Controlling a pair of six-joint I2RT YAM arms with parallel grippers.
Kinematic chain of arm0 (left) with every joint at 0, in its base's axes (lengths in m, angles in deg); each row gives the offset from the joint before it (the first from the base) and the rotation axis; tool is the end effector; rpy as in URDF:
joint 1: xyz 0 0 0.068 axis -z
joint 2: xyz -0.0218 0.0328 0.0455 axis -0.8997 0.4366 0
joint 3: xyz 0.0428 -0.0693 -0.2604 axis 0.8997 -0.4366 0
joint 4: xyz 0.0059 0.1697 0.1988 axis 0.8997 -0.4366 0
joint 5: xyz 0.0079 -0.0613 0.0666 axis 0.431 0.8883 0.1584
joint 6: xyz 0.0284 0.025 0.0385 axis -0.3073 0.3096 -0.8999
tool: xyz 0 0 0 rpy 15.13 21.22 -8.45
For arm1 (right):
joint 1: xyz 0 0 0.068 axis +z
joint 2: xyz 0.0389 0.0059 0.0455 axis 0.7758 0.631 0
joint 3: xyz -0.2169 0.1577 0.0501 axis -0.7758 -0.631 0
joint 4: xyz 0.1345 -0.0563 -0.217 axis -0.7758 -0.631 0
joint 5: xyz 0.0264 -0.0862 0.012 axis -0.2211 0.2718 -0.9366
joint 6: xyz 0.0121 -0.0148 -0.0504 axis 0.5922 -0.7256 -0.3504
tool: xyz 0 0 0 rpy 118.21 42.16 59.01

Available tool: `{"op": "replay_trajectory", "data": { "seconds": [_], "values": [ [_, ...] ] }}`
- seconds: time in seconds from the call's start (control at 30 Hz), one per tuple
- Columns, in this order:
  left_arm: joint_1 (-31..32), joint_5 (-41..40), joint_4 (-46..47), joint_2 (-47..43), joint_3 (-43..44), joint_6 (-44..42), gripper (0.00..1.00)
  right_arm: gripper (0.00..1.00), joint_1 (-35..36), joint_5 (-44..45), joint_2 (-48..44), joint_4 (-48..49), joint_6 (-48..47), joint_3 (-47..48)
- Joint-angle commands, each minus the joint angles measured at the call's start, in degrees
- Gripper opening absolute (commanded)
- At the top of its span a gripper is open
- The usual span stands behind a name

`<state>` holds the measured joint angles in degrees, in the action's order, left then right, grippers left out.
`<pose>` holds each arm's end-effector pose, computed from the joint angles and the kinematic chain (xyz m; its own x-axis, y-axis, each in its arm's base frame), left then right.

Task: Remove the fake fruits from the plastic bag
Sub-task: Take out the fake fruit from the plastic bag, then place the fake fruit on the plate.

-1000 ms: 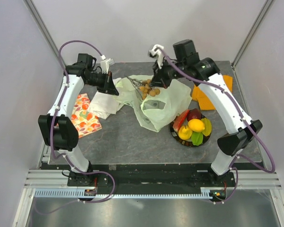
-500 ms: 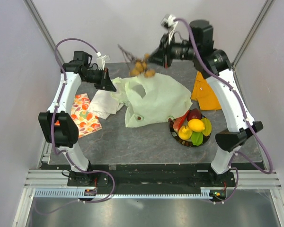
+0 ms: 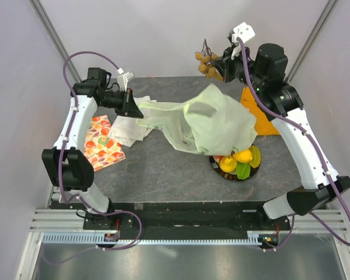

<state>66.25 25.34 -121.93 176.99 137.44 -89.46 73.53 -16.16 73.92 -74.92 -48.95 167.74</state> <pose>0.3399 -0.0397 0.3443 -0.7867 0.1649 -0.5948 0.5542 0.6130 -0.5631 0.2845 0.1295 0.5161 0.0263 -0.0753 -0.9968 -0.6278 0.7747 -0.0751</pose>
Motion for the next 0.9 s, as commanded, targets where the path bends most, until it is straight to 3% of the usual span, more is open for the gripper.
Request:
{"op": "replay_trajectory", "data": {
  "seconds": [0.0,0.2,0.23,0.43,0.57,0.63,0.67,0.77,0.87],
  "values": [
    [-0.1,3.0,1.6,-4.6,2.2,-0.8,0.02,0.00,0.0,12.5,-4.8,3.8,-6.8,-6.8],
    [-2.0,1.8,3.0,-5.8,9.0,1.6,0.01,0.00,-0.2,15.8,-3.8,5.0,-9.0,-7.8],
    [-4.6,2.1,4.5,-6.2,9.0,3.2,0.02,0.00,-0.1,15.9,-3.7,4.5,-10.3,-7.2],
    [-9.0,1.0,11.3,-13.4,4.7,7.8,0.02,0.00,-0.5,14.4,-7.3,-6.9,-19.6,-7.6],
    [-9.0,0.5,13.1,-15.6,-2.1,8.3,0.02,0.00,-0.7,13.7,-13.7,-16.3,-21.8,-16.9],
    [-9.0,-0.3,13.3,-15.7,-3.8,8.8,0.10,0.00,-0.8,13.4,-15.2,-22.6,-22.1,-19.7],
    [-9.0,-0.8,13.5,-15.7,-4.9,9.0,0.23,0.00,-0.9,12.8,-16.6,-24.5,-22.5,-22.0],
    [-9.0,-2.3,14.1,-16.2,-5.5,9.1,0.42,0.00,-0.9,9.4,-16.8,-32.0,-23.5,-23.4],
    [-9.0,-2.8,14.1,-15.8,-5.1,9.4,0.47,0.00,-0.9,8.0,-15.1,-37.7,-24.3,-23.5]
  ]
}}
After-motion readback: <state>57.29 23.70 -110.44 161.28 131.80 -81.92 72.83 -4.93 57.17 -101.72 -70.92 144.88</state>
